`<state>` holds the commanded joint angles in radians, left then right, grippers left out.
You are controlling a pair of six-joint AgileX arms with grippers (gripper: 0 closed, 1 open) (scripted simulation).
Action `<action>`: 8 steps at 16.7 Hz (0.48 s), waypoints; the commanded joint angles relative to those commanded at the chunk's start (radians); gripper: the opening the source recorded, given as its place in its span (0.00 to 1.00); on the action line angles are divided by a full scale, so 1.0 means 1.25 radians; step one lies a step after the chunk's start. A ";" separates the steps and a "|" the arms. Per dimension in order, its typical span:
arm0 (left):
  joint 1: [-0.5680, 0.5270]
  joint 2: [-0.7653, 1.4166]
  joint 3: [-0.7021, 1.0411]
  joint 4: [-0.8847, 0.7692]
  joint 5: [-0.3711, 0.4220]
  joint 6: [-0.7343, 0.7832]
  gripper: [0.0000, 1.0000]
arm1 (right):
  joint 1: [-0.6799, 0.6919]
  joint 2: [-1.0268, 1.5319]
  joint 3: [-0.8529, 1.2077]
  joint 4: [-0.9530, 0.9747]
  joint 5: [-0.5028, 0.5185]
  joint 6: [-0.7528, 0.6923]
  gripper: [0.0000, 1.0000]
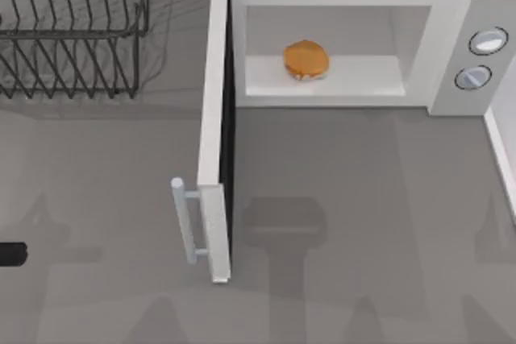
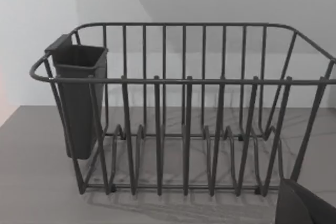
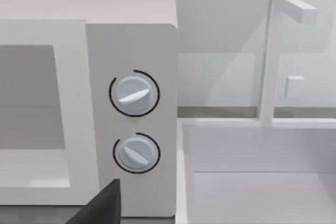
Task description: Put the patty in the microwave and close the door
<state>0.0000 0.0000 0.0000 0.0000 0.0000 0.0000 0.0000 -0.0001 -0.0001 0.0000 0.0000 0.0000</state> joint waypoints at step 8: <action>-0.025 -0.030 0.001 -0.030 -0.030 -0.001 0.00 | 0.000 0.000 0.000 0.000 0.000 0.000 1.00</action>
<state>-0.0313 -0.0377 0.0007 -0.0381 -0.0374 -0.0008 0.0000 -0.0001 -0.0001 0.0000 0.0000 0.0000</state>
